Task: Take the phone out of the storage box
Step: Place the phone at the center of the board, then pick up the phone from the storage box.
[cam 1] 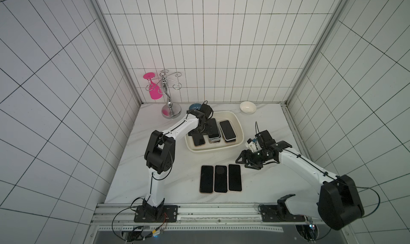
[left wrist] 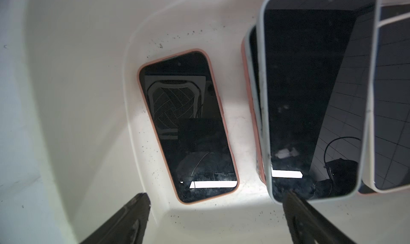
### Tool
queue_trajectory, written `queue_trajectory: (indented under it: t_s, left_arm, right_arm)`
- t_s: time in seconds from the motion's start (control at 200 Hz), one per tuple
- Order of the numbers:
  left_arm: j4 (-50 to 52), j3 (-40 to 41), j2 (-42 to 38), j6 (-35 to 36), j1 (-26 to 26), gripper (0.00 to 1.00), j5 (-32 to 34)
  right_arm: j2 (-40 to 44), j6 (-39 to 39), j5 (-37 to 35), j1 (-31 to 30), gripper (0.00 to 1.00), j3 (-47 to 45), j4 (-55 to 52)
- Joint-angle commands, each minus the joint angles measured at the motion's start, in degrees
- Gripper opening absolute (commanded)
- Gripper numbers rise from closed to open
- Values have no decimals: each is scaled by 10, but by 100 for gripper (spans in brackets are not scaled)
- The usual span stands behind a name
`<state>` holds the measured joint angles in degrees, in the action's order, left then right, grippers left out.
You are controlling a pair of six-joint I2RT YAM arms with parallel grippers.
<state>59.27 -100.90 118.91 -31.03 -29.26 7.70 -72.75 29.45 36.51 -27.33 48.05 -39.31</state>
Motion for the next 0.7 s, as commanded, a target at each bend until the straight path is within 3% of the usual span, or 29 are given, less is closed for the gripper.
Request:
queue_trajectory:
  t_s: [0.0, 0.475, 0.695]
  left_arm:
    - [11, -13, 14, -48, 14, 98, 40]
    - [-26, -4, 68, -76, 33, 98, -20]
    - [-20, -12, 102, -71, 35, 98, -16]
  right_arm:
    - [19, -22, -14, 4, 73, 33, -60]
    - [21, -42, -8, 5, 73, 42, -69]
    - [14, -48, -5, 6, 73, 46, -67]
